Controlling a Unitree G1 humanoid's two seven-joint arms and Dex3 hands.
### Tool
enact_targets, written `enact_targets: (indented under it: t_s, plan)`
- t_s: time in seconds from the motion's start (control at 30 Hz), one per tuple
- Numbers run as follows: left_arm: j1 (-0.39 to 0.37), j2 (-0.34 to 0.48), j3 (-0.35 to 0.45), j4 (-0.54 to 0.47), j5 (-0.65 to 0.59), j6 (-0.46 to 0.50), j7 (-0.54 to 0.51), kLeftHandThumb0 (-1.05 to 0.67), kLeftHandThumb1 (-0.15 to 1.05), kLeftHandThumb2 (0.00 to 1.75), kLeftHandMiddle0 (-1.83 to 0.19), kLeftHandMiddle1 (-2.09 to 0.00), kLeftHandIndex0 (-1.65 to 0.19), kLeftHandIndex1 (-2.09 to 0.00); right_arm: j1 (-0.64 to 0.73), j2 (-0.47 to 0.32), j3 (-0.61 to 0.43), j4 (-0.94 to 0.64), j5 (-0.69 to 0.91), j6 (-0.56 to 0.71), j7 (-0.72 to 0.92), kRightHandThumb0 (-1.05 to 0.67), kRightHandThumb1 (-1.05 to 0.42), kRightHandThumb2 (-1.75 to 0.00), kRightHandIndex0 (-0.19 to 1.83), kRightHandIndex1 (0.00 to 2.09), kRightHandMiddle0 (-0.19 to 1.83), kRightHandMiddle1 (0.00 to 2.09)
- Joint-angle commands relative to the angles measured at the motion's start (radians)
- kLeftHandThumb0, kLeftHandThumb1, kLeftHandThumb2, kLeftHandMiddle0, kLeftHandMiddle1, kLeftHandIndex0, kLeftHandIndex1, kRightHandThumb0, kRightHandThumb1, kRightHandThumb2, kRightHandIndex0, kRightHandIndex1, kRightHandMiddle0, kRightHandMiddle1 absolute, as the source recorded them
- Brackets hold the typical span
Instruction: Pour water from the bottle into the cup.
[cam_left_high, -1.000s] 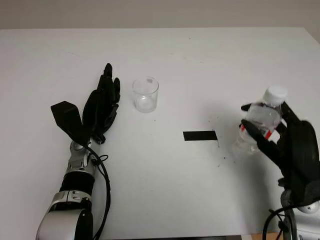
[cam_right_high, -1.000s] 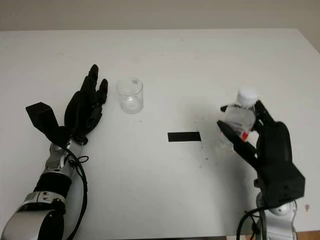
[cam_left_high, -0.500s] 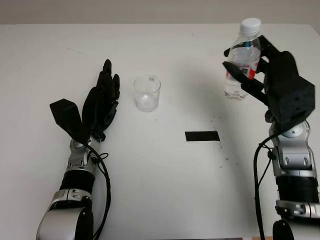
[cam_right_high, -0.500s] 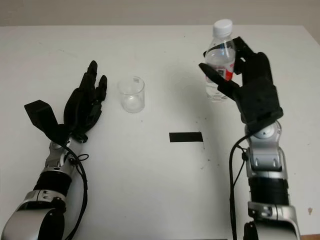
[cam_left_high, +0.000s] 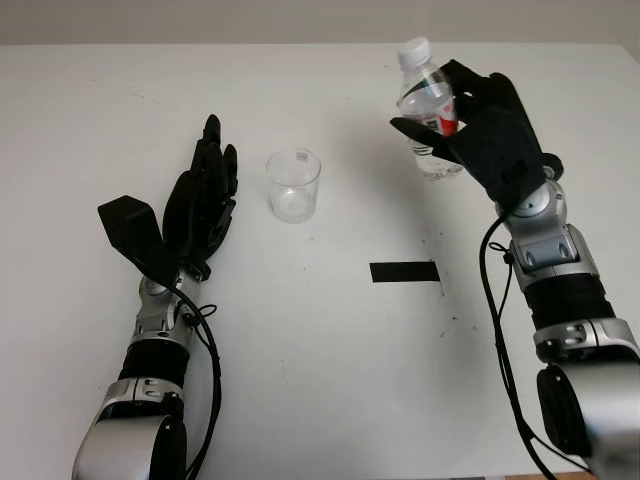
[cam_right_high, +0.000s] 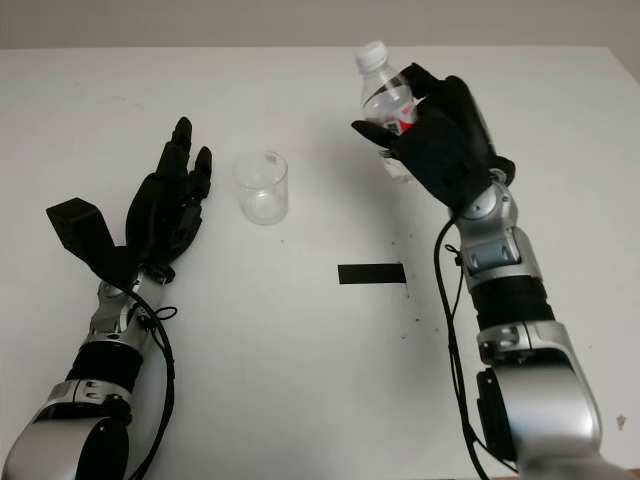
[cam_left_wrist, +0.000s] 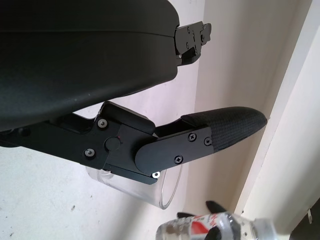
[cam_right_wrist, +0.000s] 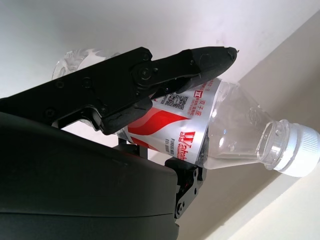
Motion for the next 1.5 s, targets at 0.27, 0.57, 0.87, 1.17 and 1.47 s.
enact_targets:
  t_s: [0.27,0.57,0.87,1.17,1.47]
  plan:
    - [0.020,-0.010,0.000,0.003,0.002,0.001,0.014,-0.82,1.05,0.73,0.19,0.00,0.19,0.00,-0.212,-0.020,0.142,0.243,-0.155,-0.152,-0.141,-0.40,-1.05,-0.33,1.28,2.09,1.01,2.09]
    - [0.031,-0.018,-0.007,-0.017,0.009,0.013,0.042,-0.83,1.05,0.74,0.19,0.00,0.19,0.00,-0.306,-0.006,0.283,0.354,-0.305,-0.167,-0.269,-0.42,-1.05,-0.33,1.39,2.09,1.09,2.09]
    - [0.038,-0.026,-0.009,-0.033,0.016,0.024,0.063,-0.83,1.05,0.74,0.19,0.00,0.19,0.00,-0.329,-0.026,0.415,0.374,-0.446,-0.181,-0.372,-0.46,-1.05,-0.31,1.22,2.09,0.91,2.09]
    - [0.044,-0.026,-0.015,-0.034,0.022,0.014,0.066,-0.83,1.05,0.76,0.19,0.00,0.19,0.00,-0.350,-0.042,0.498,0.409,-0.531,-0.258,-0.475,-0.45,-1.05,-0.30,1.30,2.09,0.80,2.09]
    - [0.046,-0.028,-0.018,-0.035,0.026,0.007,0.072,-0.83,1.05,0.75,0.19,0.00,0.19,0.00,-0.378,-0.067,0.618,0.448,-0.661,-0.311,-0.618,-0.47,-1.05,-0.35,1.36,2.09,0.82,2.09]
